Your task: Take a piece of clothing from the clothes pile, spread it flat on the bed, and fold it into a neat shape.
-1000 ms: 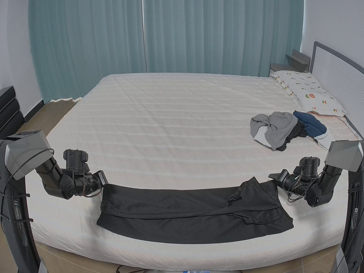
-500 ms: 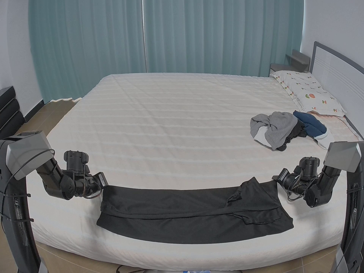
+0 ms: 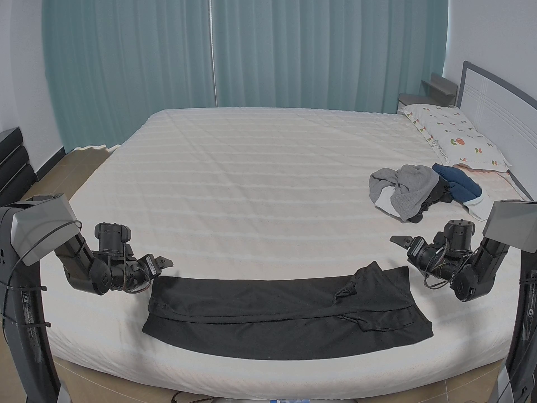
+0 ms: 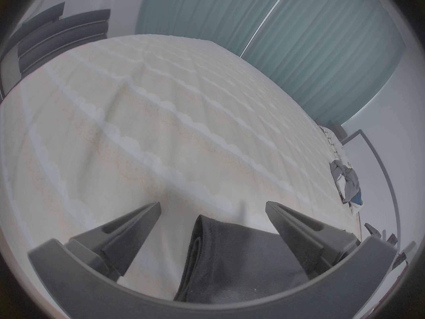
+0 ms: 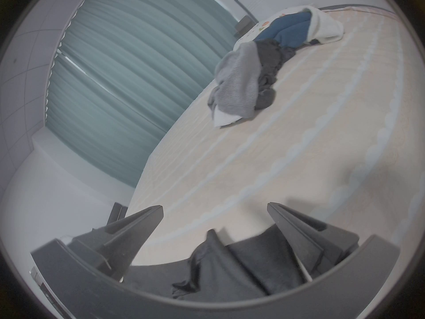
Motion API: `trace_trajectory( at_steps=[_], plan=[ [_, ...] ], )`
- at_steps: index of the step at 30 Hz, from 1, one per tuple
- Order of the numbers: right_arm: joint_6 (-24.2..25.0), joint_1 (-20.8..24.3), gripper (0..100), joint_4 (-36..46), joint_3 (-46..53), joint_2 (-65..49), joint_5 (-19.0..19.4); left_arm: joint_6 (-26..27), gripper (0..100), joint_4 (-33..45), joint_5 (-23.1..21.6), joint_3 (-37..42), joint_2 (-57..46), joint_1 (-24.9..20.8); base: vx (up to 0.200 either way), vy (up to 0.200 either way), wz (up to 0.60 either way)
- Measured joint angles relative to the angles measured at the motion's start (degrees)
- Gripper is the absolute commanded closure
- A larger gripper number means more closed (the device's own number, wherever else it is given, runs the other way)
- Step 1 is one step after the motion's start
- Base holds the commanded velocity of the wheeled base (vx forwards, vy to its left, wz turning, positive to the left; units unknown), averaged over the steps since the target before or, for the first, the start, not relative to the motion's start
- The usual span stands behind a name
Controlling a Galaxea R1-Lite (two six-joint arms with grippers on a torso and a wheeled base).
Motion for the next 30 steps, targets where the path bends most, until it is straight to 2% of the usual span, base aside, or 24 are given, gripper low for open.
trace_trajectory(
  at_steps=[4, 9, 14, 22, 30],
  plan=[
    [0.0, 3.7, 0, 8.8, -0.4, -4.4, 0.0, -1.7, 0, -0.1, -2.9, -0.5, 0.3, 0.7, 0.0, 0.0, 0.0],
    [-0.1, 11.1, 0, 19.8, -3.4, -7.8, -1.1, -5.6, 0, -0.3, -8.6, -0.9, 0.5, 1.8, 0.0, 0.0, 0.0],
    [-0.2, 17.2, 0, 29.3, -8.4, -8.5, -3.1, -9.2, 0, -1.0, -11.2, -1.3, 0.5, 2.6, 0.0, 0.0, 0.0],
    [-1.3, 21.0, 0, 40.9, -13.6, -7.9, -4.8, -10.1, 0, -2.0, -11.1, -1.8, 0.8, 2.7, 0.0, 0.0, 0.0],
    [-4.0, 21.6, 0, 46.0, -14.8, -7.9, -6.4, -10.1, 0, -2.2, -10.9, -2.0, 1.0, 2.6, 0.0, 0.0, 0.0]
  ],
)
